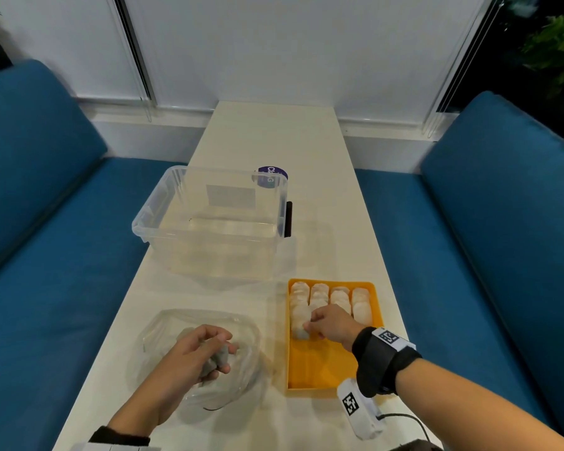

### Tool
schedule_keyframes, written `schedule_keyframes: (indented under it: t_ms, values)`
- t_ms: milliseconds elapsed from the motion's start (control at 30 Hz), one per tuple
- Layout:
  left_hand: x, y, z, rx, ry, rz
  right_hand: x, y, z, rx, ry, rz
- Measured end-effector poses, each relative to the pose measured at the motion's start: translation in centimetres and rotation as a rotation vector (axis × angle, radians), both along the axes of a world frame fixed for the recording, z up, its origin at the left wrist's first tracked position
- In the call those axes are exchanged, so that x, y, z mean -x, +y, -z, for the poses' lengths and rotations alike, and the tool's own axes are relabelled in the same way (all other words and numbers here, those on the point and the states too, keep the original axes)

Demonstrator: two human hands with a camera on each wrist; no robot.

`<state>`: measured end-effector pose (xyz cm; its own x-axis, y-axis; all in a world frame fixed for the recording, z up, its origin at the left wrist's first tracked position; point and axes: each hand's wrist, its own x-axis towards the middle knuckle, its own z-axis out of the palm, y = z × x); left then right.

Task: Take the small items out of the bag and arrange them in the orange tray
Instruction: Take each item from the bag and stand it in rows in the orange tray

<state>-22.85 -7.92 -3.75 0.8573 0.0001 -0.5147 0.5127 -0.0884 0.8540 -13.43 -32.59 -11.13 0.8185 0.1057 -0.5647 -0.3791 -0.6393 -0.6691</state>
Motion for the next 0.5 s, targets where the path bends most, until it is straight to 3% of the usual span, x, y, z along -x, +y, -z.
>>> schedule_keyframes:
  t_ms: [500]
  values:
    - [-0.14,-0.72,-0.76,-0.003,0.026,0.025,-0.3,1.16,0.55,0.206,-0.028,-0.057]
